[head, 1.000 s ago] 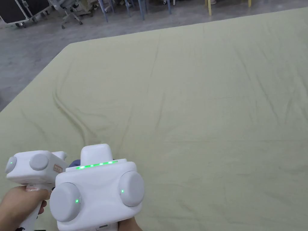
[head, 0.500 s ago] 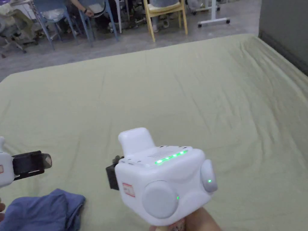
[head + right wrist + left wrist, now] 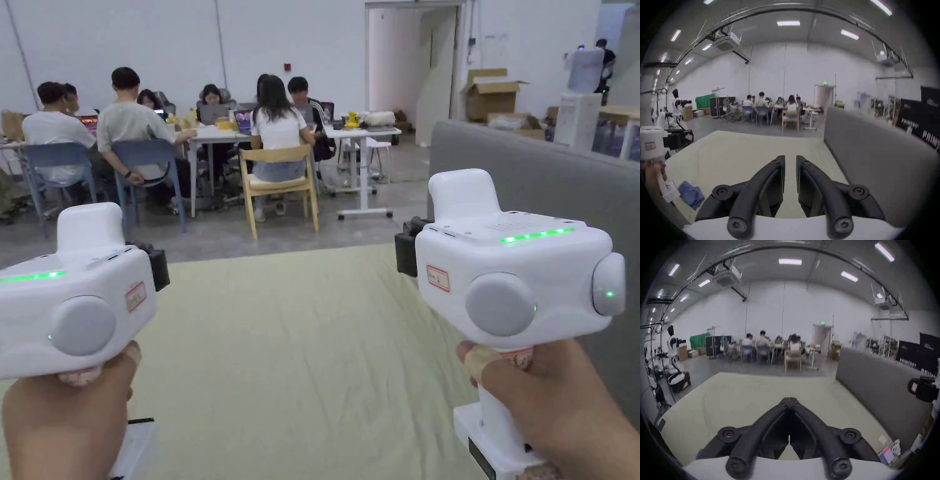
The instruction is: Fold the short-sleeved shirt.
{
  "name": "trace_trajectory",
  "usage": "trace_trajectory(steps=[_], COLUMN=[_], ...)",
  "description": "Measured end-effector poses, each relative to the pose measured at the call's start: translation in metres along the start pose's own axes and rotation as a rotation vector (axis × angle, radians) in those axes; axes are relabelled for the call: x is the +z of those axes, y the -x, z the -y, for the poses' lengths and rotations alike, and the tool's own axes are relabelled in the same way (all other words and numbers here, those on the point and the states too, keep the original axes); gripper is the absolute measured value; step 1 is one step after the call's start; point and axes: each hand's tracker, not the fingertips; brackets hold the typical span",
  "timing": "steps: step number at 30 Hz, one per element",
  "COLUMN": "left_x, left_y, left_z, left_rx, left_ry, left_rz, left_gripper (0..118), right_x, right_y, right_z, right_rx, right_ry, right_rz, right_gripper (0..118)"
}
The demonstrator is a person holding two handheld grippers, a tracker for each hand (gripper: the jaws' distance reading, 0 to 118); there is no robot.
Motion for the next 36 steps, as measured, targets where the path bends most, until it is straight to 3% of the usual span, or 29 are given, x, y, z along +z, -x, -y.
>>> trace_trajectory(steps=[6,27,28,29,30,31,32,36], left_x=[0.012,0.048,0.048,0.050,0.049,0.047,0.051,0.061], left_y=[-0.035,-0.010,-0.009,-0.008,-0.008,-0.008,-0.009,-0.011], left_z=[-0.016,-0.035,-0.036,-0.038,-0.039,-0.039,-0.034,-0.042], left_rx=[-0.045,-0.068,-0.062,-0.057,-0.059,-0.064,-0.041,-0.076], left_ry=[-0.016,-0.043,-0.046,-0.048,-0.046,-0.028,-0.061,-0.048], left_rz=[0.011,-0.059,-0.056,-0.044,-0.047,-0.060,-0.034,-0.050], left_gripper=[0,0,20,66,113,118,118,118], right_x=[0.019,0.022,0.021,0.020,0.017,0.011,0.016,0.018], right_y=[-0.017,0.003,0.003,0.004,0.006,0.006,0.003,0.003], right_z=[-0.007,-0.017,-0.017,-0.018,-0.020,-0.022,-0.019,-0.018], right_rx=[-0.095,-0.068,-0.064,-0.056,-0.054,-0.064,-0.067,-0.060], right_ry=[-0.051,-0.041,-0.043,-0.043,-0.025,0.019,-0.043,-0.036], right_rz=[0.021,-0.020,-0.019,-0.004,0.051,0.061,0.059,0.020], right_gripper=[17,21,47,97,118,118,118,118])
